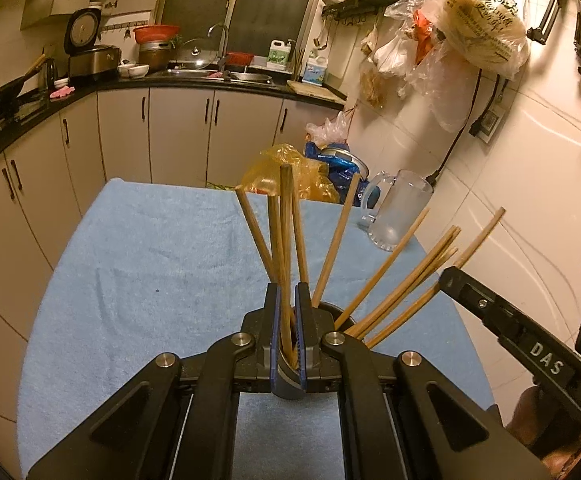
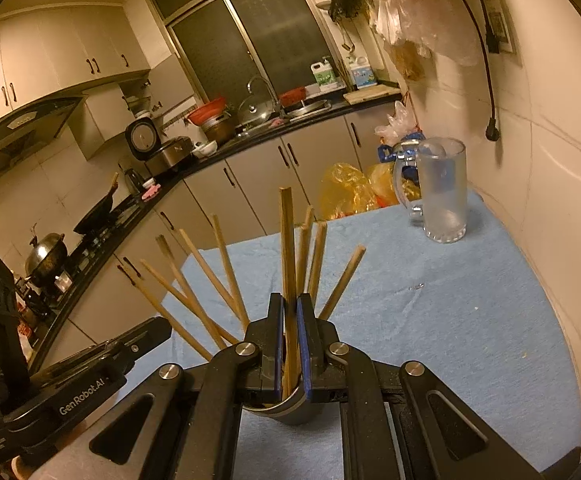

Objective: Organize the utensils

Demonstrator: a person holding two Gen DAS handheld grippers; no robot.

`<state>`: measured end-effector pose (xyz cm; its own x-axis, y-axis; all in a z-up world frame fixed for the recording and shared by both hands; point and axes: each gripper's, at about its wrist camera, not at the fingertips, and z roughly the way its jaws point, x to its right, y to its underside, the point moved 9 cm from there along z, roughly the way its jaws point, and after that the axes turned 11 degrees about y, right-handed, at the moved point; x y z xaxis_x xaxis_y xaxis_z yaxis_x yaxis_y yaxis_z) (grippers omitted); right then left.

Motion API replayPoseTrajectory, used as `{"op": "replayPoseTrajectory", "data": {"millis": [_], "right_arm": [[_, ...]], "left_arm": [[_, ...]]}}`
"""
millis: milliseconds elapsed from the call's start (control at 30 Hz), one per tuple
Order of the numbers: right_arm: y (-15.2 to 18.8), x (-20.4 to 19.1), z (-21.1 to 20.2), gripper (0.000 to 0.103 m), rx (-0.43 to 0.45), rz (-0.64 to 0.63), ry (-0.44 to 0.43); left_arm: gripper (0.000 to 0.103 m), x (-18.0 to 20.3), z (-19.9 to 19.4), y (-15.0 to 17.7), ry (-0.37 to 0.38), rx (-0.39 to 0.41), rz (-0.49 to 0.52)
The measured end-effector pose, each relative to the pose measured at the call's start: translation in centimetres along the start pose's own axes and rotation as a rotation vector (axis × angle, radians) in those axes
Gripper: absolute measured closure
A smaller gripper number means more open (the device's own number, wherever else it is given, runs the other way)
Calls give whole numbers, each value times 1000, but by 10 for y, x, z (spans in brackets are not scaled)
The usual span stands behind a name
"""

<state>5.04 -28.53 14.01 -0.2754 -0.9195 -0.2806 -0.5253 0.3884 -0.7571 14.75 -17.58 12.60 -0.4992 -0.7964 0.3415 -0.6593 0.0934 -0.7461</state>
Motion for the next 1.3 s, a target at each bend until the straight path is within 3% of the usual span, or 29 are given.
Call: {"op": "replayPoseTrajectory", "data": {"millis": [133,267,400,467,633,767,833,967,1033,1100,1300], "right_arm": [[0,2,-21,94,29,-2,1],[5,10,-44,94,50,6,9],[19,14,-72,80,76,13,13],[30,15,-86,78,87,2,22],[60,16,-115,66,91,-7,18],[90,20,-138,52,114,-14,54],[106,22,-148,48,123,-19,77],[137,23,-168,33,134,-38,126],[149,21,-180,30,150,-47,136],[157,19,-189,22,178,-67,149],[171,6,-197,18,233,-150,201]], "left_arm": [[92,3,-15,0,-15,29,7],[76,3,-42,5,-52,79,10],[73,1,-69,22,-101,116,16],[60,0,-86,33,-140,136,22],[48,-1,-128,65,-234,190,31],[27,1,-154,93,-278,211,39],[24,4,-168,112,-321,221,55],[13,8,-183,142,-370,198,67],[6,8,-193,158,-404,192,65],[5,7,-201,172,-451,190,84],[1,-4,-207,199,-566,106,113]]}}
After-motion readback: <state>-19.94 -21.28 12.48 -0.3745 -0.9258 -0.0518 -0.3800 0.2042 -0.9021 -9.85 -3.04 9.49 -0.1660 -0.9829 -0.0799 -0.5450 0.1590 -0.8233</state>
